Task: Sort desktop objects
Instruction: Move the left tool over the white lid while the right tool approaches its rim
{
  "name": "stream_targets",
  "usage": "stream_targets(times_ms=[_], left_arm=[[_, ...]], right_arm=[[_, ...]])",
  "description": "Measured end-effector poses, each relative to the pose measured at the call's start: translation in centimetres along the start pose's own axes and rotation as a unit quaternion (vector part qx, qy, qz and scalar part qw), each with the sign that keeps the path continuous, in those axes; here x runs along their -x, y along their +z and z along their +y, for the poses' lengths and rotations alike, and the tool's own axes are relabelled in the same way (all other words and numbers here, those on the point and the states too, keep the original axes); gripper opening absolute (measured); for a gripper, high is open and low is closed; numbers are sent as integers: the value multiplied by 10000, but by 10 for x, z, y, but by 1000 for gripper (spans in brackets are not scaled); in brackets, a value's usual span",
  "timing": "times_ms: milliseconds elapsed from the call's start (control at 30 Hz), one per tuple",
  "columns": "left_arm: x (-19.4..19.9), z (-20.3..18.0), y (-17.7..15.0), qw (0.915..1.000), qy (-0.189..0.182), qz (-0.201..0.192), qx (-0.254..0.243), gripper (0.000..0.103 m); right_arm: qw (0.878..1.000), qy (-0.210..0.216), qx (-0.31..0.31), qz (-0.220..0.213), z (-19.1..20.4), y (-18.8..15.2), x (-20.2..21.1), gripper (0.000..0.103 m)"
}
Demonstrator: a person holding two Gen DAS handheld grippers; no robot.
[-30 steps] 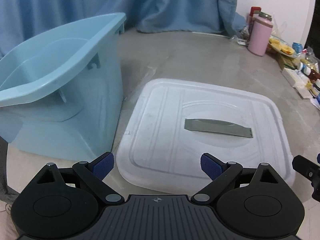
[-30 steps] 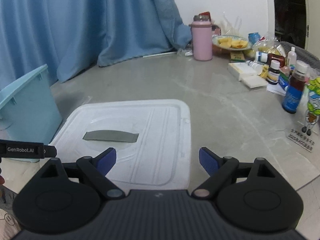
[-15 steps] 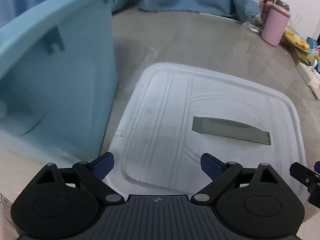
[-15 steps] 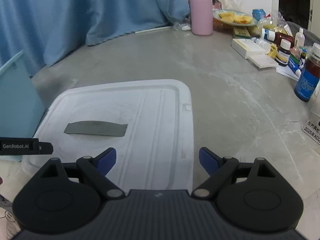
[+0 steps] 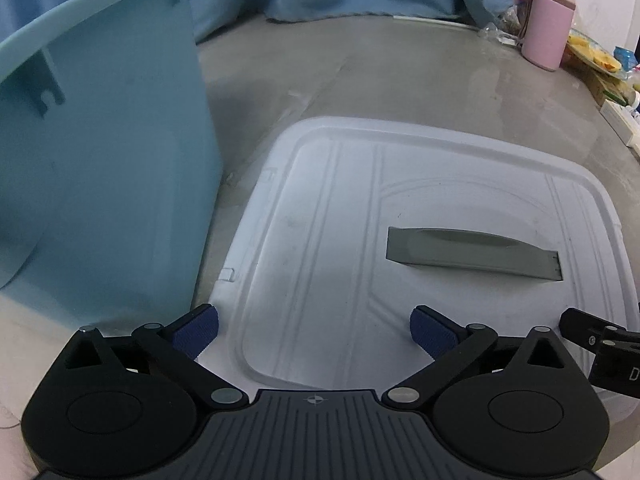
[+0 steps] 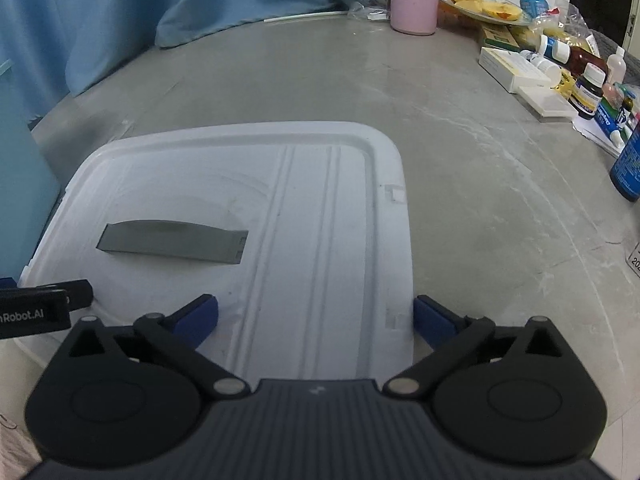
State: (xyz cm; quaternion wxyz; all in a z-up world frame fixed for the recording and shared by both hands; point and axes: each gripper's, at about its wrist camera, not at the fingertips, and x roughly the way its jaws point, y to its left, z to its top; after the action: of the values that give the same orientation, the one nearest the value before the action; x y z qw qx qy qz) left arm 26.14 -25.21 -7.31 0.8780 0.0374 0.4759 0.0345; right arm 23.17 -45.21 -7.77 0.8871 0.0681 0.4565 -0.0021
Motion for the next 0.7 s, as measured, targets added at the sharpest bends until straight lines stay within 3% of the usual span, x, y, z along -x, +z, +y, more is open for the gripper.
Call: stream_targets(times_ms=[200, 300, 700], left_arm=[[3, -6, -2, 10000, -17, 77, -41, 103], [4, -9, -7, 9991, -367, 197, 125, 103], [25, -14, -34, 9993, -275, 189, 171, 103]], right_arm=[[9999, 39, 121, 88, -1, 2, 0, 103], [9997, 98, 195, 129, -3, -1, 2, 103], [9980, 275, 482, 291, -10, -24, 20, 103]])
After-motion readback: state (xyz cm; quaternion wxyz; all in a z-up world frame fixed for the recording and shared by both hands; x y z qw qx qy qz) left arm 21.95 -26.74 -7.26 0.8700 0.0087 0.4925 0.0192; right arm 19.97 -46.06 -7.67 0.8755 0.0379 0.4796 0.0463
